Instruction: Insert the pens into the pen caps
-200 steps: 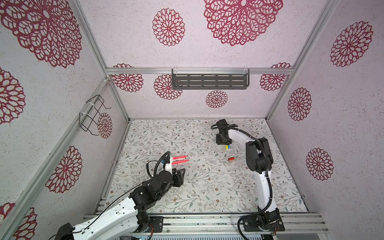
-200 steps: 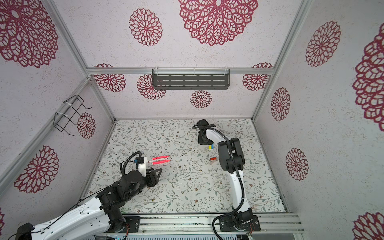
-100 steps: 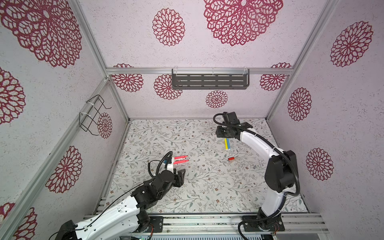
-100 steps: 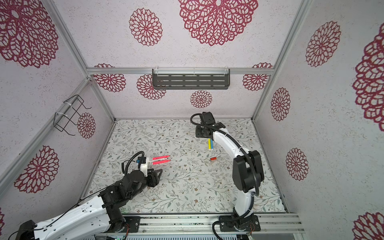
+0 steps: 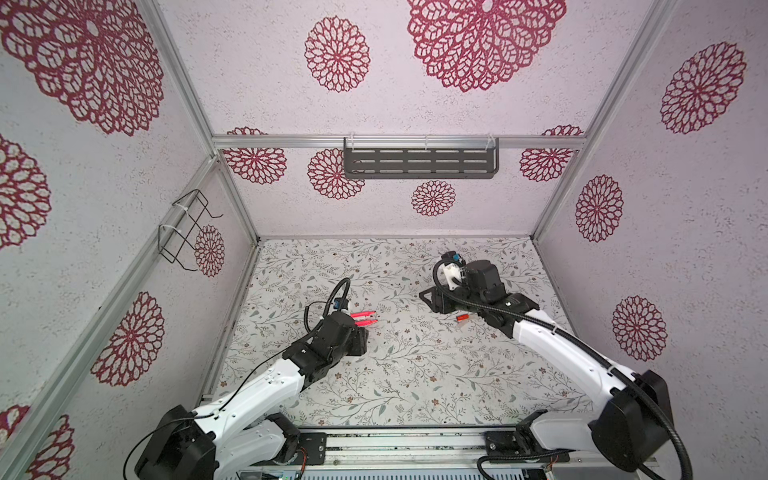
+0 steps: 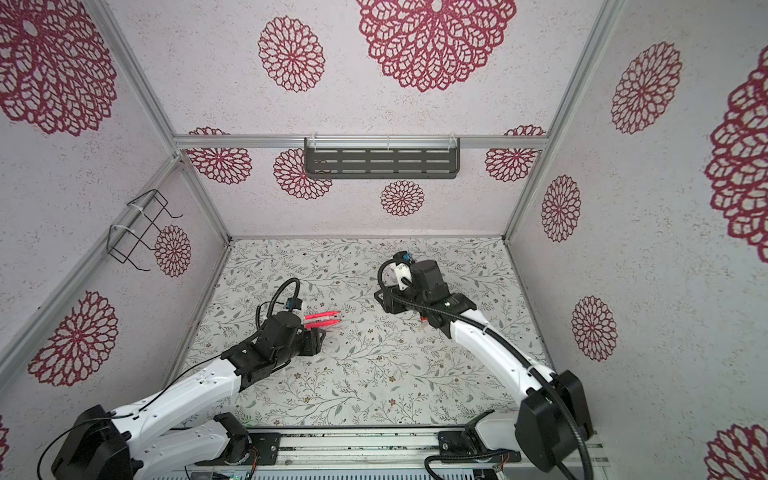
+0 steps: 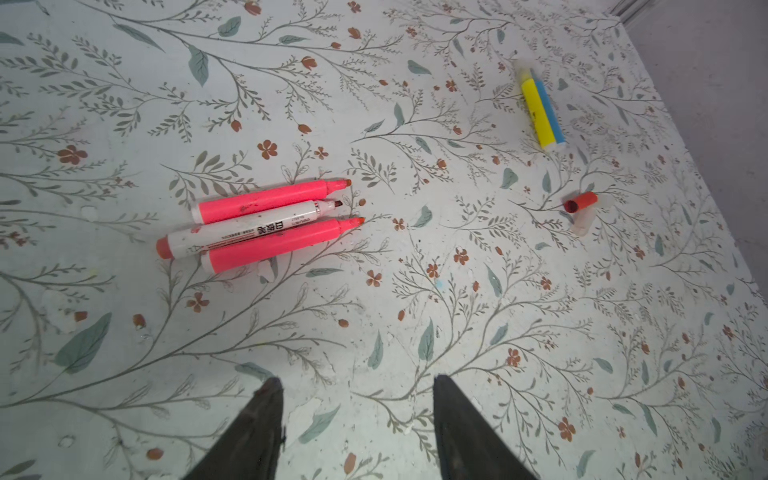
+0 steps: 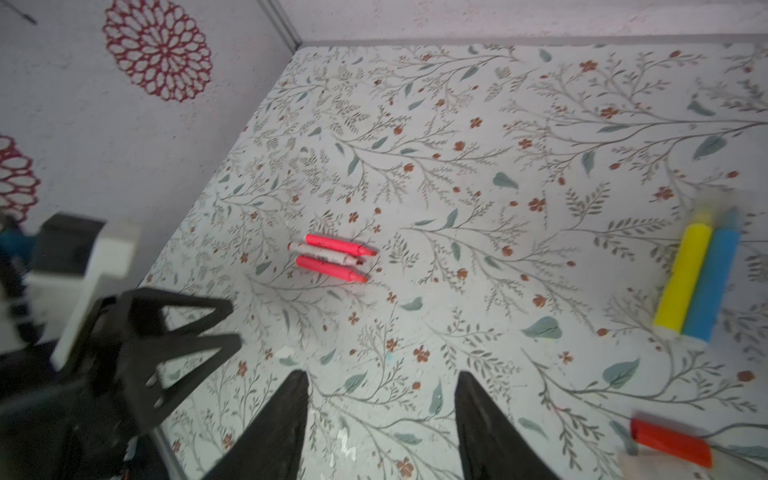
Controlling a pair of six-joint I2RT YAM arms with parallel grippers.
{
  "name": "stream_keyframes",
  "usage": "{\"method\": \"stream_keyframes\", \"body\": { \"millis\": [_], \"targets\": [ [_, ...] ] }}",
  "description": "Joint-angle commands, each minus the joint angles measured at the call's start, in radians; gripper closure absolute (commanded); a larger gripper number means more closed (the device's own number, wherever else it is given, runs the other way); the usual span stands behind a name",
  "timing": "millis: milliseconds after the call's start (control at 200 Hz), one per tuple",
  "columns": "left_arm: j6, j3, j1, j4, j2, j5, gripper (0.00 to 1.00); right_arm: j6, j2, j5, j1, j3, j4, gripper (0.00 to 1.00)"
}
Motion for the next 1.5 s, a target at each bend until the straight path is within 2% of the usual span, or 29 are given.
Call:
{"method": "stream_keyframes", "body": {
  "millis": [0,125,200,295,505,1071,1491],
  "targets": [
    [0.056,0.049,0.061,-0.006,0.085,0.061,0.41,-0.005,-0.125,-0.043,0.011,-0.082,0.106,0.33],
    [0.099,0.091,0.092,-0.012,0.171,0.067,0.41,0.057,-0.288,-0.039,0.015,-0.226,0.182,0.19],
    [0.116,0.113,0.107,-0.001,0.209,0.089,0.41,0.102,-0.379,-0.022,0.017,-0.306,0.217,0.14],
    [0.138,0.142,0.130,0.009,0.265,0.107,0.41,0.119,-0.459,0.029,0.015,-0.361,0.193,0.14],
    [0.184,0.216,0.168,-0.012,0.362,0.138,0.41,0.153,-0.581,-0.026,0.015,-0.460,0.217,0.13],
    [0.237,0.317,0.184,-0.018,0.551,0.193,0.42,0.208,-0.691,-0.067,0.015,-0.565,0.252,0.13],
    [0.231,0.315,0.184,-0.015,0.531,0.200,0.42,0.246,-0.681,-0.089,0.016,-0.601,0.298,0.13]
  ]
}}
